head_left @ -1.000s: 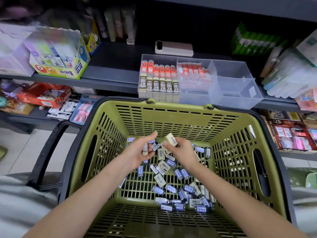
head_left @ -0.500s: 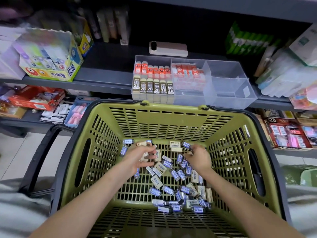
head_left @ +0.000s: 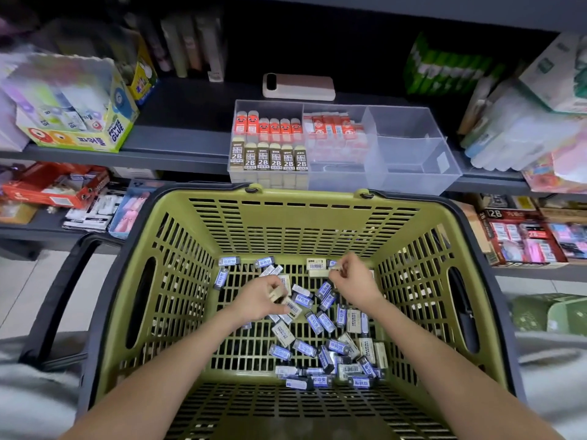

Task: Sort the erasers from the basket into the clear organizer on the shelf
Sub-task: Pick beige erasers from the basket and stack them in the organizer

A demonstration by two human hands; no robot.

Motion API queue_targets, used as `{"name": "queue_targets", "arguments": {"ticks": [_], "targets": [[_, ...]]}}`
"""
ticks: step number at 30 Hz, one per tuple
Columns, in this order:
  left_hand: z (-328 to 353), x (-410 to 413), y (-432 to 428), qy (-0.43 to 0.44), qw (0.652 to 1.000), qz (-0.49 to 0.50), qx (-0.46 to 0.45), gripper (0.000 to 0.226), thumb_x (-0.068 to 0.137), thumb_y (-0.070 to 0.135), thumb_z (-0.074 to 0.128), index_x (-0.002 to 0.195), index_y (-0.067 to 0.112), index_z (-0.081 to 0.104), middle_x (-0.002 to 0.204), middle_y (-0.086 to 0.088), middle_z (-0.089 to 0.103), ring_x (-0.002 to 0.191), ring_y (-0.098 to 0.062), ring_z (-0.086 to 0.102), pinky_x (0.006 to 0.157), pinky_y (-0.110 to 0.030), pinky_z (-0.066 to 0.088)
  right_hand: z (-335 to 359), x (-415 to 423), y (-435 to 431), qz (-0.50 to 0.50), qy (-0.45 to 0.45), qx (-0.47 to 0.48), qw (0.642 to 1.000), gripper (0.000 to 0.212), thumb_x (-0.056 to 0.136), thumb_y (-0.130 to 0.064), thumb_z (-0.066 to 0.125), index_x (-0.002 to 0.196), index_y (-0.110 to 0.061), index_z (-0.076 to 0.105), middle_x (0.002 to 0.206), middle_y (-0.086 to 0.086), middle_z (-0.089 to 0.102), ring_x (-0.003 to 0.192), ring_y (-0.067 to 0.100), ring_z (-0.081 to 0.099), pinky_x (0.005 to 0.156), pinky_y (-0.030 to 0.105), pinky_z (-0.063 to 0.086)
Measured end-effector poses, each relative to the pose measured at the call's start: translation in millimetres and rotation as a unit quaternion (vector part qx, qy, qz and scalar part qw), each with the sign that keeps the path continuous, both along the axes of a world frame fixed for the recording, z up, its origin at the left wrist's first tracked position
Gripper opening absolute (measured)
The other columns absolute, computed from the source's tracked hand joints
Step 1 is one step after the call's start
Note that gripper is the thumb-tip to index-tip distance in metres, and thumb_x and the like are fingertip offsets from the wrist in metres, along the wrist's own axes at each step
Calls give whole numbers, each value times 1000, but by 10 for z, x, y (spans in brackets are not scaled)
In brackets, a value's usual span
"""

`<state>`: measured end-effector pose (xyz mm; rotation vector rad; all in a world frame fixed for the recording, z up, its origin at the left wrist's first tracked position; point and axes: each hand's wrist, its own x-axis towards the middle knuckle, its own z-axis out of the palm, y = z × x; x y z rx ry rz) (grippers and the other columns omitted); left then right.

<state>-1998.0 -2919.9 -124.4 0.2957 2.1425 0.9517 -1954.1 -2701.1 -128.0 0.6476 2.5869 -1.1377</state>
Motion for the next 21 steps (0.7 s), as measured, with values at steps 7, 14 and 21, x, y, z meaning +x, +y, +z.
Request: {"name": "queue_targets", "arguments": {"ticks": [7,14,21], "targets": [[-124,70,108,122,988,1,-90,52,72,34,81,111,16,52,73,8,53,64,-13,48,44,-17,28,-127,12,-44,89,-17,40,995,25,95,-24,47,118,-31,51,104,0,42,57,9,47,53,20,37],[-189,65,180,112,979,-28,-168,75,70,50,78,130,17,48,106,0,65,90,-18,61,67,-24,45,-121,-62,-174,62,-9,79,995,17,88,-30,62,99,-20,55,107,2,56,68,19,51,69,34,47],[-137,63,156,43,991,24,-121,62,68,44,81,120,24,54,109,4,63,96,-17,61,72,-25,47,177,-15,-157,6,-71,-50,996,25,93,-34,55,109,-15,49,79,0,55,50,14,47,43,25,39]]}}
